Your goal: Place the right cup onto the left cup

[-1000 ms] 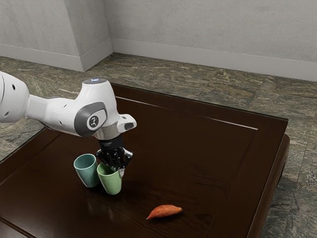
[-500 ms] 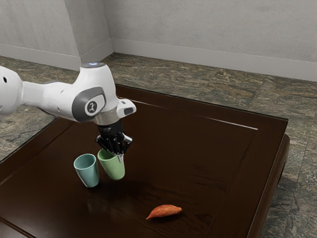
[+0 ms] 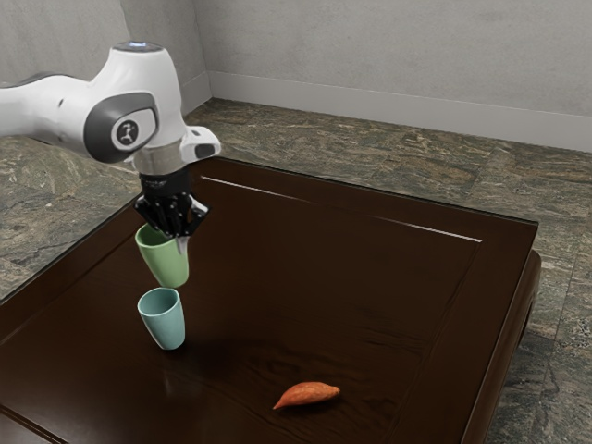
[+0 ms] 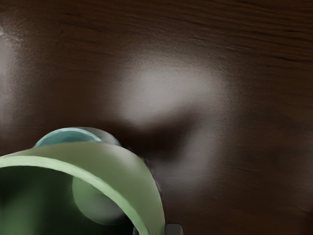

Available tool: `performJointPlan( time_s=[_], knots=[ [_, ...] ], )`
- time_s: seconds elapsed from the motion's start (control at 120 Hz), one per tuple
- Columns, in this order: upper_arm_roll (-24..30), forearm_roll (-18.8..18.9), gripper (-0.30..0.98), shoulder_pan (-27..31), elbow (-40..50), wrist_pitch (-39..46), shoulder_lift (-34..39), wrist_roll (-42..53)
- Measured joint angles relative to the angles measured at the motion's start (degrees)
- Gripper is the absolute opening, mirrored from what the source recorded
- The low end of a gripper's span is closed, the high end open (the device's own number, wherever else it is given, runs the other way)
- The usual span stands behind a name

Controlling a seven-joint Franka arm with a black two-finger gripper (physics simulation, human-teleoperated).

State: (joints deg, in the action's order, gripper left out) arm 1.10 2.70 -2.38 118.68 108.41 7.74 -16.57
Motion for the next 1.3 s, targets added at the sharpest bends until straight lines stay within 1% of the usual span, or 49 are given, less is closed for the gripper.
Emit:
performJointPlan(
  time_s=[0.092,0.2,0.292,0.542,0.675,0.942,1.05,1.108,1.233,1.3],
  knots=[
    [2.92,0.31,-0.10,4.12,2.00,-1.82,1.82,-0.41],
    [6.42,0.28,-0.10,8.66,3.16,-2.93,2.34,-0.83],
    [7.81,0.13,-0.10,10.40,3.42,-3.39,2.31,-1.12],
    [7.63,0.04,-0.10,10.74,3.04,-2.49,-0.44,-1.70],
    [6.58,0.24,-0.10,10.46,2.26,-1.42,-2.36,-1.79],
    [4.37,0.47,-0.10,9.89,-0.43,1.32,-7.79,-1.62],
    [4.41,0.38,-0.10,10.35,-0.67,2.75,-10.19,-1.53],
    [4.39,0.13,-0.04,10.25,-0.69,3.38,-10.61,-1.53],
    [4.42,-0.78,0.24,8.92,-0.70,3.90,-10.05,-1.50],
    [4.41,-1.03,0.36,8.13,-0.70,3.50,-8.54,-1.54]
  ],
)
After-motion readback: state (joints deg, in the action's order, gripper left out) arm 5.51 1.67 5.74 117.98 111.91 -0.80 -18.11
